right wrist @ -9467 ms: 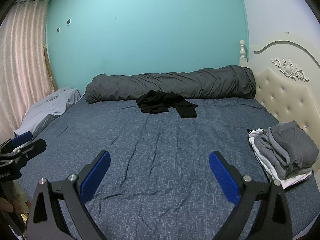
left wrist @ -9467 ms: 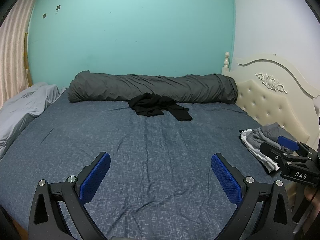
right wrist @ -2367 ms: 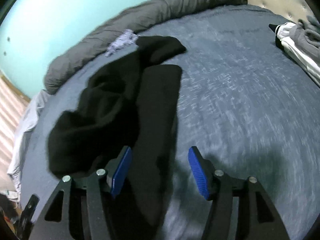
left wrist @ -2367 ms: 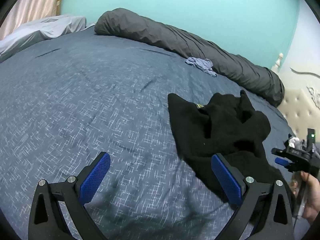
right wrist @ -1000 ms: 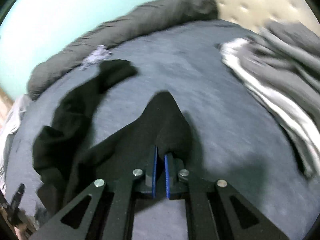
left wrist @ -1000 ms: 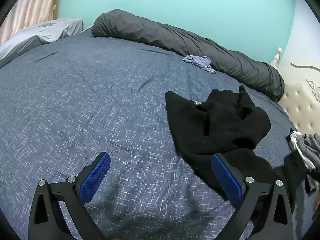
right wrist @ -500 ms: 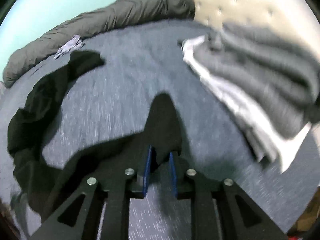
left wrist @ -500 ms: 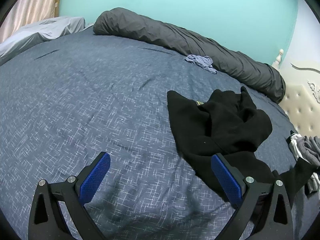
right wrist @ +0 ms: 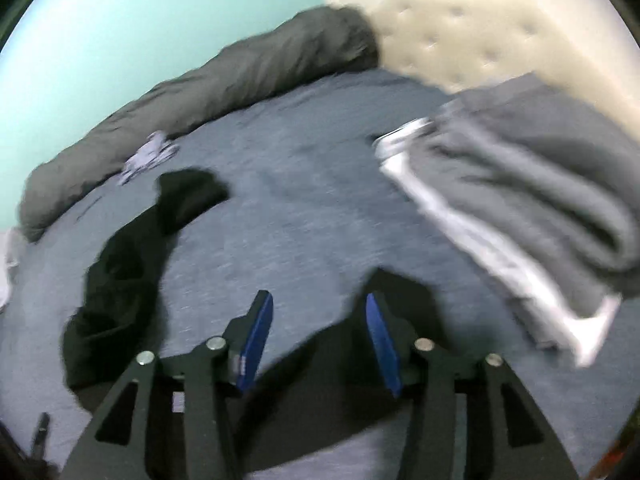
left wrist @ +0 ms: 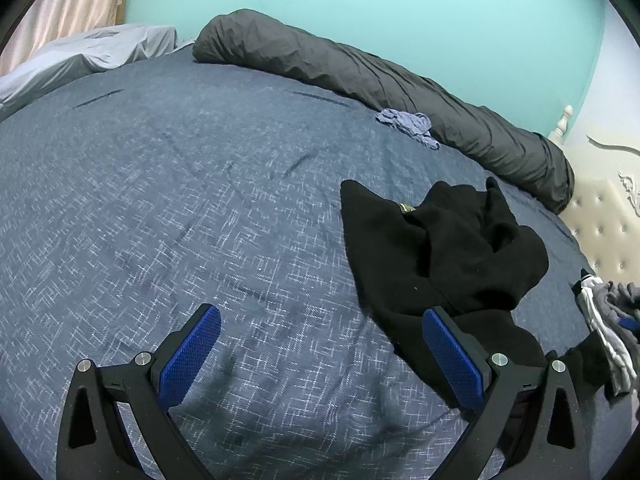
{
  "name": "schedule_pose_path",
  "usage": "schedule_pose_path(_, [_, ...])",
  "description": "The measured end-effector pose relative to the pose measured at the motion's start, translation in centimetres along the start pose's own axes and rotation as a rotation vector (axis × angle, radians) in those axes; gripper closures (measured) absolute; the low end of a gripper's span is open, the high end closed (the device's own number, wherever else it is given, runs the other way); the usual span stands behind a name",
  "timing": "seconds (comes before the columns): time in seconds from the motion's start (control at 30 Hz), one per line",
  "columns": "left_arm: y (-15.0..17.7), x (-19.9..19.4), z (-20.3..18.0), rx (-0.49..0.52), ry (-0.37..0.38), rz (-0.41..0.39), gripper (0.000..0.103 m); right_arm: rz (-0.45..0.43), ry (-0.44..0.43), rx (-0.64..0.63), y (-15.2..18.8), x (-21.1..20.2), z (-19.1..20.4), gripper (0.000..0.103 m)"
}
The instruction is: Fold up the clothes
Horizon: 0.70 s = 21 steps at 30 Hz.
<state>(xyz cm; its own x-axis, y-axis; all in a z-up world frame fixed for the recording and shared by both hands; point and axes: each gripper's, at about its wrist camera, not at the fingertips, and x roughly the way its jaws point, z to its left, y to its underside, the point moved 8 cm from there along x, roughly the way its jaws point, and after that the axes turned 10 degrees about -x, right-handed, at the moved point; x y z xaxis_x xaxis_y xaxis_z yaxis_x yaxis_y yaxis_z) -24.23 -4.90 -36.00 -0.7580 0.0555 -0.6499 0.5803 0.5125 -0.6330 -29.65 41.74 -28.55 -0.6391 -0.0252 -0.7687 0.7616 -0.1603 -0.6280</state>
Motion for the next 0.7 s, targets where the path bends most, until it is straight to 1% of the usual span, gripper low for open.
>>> schedule_pose_path(0.07, [0.0, 0.1, 0.0, -0.001, -0.002, 0.001, 0.000, 0.017, -0.066, -0.005, -0.5, 1.7, 2.7, 0.042])
schedule_pose_path(0.17, [0.1, 0.6, 0.1, -0.005, -0.007, 0.011, 0.000, 0.043, -0.171, -0.053, -1.9, 4.8, 8.4, 0.041])
schedule_pose_path(0.3, [0.1, 1.1, 0.3, -0.005, -0.015, 0.018, 0.000, 0.117, -0.249, -0.159, -3.0, 8.7, 14.8, 0.040])
schedule_pose_path(0.4, [0.1, 1.4, 0.5, -0.010, -0.018, 0.023, 0.000, 0.158, -0.283, -0.223, -3.6, 11.2, 18.6, 0.040])
schedule_pose_path(0.47, [0.1, 1.6, 0.6, -0.014, -0.020, 0.029, 0.000, 0.174, -0.301, -0.229, -3.8, 12.7, 20.3, 0.040])
schedule_pose_path(0.57, [0.2, 1.8, 0.7, -0.014, -0.025, 0.034, 0.000, 0.177, -0.318, -0.247, -3.9, 13.9, 21.9, 0.040])
schedule_pose_path(0.7, [0.3, 1.8, 0.7, -0.006, -0.027, 0.035, 0.000, 0.192, -0.317, -0.310, -3.6, 15.1, 23.6, 0.040])
